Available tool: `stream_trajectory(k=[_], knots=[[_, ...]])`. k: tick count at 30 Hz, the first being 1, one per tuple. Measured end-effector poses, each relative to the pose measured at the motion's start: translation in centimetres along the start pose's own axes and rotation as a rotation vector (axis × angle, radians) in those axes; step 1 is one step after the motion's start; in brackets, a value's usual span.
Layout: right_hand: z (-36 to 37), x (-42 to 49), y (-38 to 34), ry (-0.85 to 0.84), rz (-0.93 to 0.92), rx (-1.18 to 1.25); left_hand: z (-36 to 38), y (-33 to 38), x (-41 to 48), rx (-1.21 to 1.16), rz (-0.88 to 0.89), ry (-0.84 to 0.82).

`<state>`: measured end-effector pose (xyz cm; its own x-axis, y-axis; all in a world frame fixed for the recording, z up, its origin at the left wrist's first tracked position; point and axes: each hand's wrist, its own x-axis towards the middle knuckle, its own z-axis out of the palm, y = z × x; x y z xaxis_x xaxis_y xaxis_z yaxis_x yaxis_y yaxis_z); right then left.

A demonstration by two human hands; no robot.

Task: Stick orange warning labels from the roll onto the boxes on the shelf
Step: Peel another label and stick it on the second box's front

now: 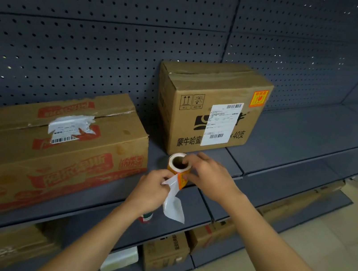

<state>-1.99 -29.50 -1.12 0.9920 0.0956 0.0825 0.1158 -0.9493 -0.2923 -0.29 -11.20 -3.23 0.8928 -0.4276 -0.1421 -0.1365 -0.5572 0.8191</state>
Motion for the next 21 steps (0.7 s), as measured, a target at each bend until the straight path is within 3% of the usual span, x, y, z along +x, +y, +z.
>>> stream_trajectory(k=[8, 21], knots=[[1.0, -1.6, 0.8, 0.078, 0.058, 0.307, -0.5, 0.3, 0.0, -0.203, -0.051, -0.085], [0.8, -2.2, 1.2, 0.034, 0.025, 0.426, 0.0, 0.0, -0.1, -0.180, 0.109, -0.135]])
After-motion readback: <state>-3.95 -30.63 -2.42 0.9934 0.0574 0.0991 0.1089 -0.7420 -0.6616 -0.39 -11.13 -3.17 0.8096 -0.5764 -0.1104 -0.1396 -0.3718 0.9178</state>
